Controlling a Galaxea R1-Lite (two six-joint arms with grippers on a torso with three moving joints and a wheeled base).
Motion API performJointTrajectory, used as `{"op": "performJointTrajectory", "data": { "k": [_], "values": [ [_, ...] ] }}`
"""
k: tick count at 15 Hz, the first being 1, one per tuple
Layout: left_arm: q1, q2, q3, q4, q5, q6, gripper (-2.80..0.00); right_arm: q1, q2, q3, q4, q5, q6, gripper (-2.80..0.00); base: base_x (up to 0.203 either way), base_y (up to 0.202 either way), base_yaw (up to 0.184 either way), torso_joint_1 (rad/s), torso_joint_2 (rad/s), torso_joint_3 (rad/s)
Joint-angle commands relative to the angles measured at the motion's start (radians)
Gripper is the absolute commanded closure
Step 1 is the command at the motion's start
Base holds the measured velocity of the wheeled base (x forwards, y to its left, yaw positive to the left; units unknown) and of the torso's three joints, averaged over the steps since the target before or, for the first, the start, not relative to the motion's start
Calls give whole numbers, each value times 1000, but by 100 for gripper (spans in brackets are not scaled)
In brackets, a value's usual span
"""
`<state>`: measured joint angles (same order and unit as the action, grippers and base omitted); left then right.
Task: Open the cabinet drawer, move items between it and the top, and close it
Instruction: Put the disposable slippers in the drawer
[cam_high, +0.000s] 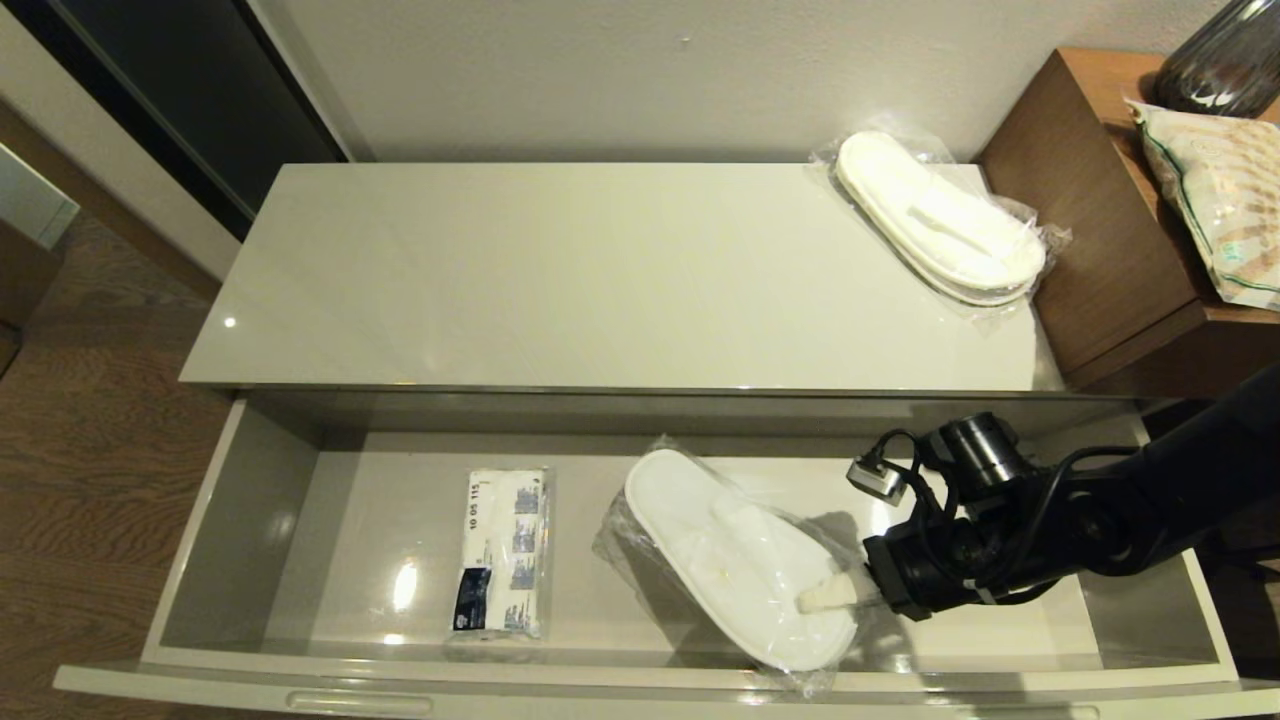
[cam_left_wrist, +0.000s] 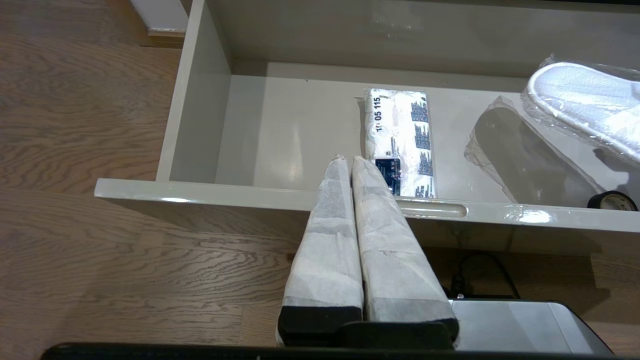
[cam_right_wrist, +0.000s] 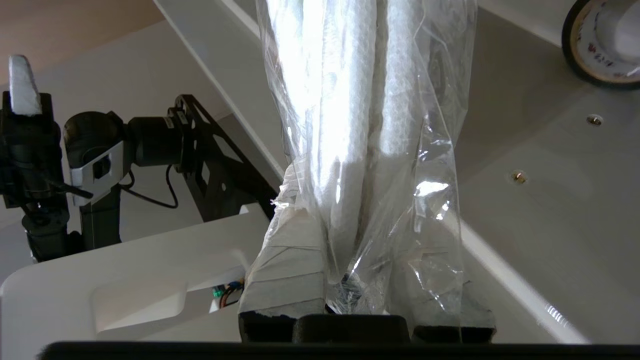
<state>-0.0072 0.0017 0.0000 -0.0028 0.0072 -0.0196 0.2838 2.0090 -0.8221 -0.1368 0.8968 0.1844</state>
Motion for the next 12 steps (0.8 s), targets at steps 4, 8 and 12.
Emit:
{"op": "performJointTrajectory", "data": {
  "k": [4, 8, 12],
  "values": [
    [0, 0, 0, 0, 0, 0, 0, 0, 29, 8, -33, 2, 5, -280, 0, 0, 0, 0, 0, 0],
    [0, 0, 0, 0, 0, 0, 0, -14, 20, -2, -33, -2, 7, -280, 0, 0, 0, 0, 0, 0],
    [0, 0, 0, 0, 0, 0, 0, -31, -100, 18, -25, -10, 29, -280, 0, 0, 0, 0, 0, 0]
  ]
}}
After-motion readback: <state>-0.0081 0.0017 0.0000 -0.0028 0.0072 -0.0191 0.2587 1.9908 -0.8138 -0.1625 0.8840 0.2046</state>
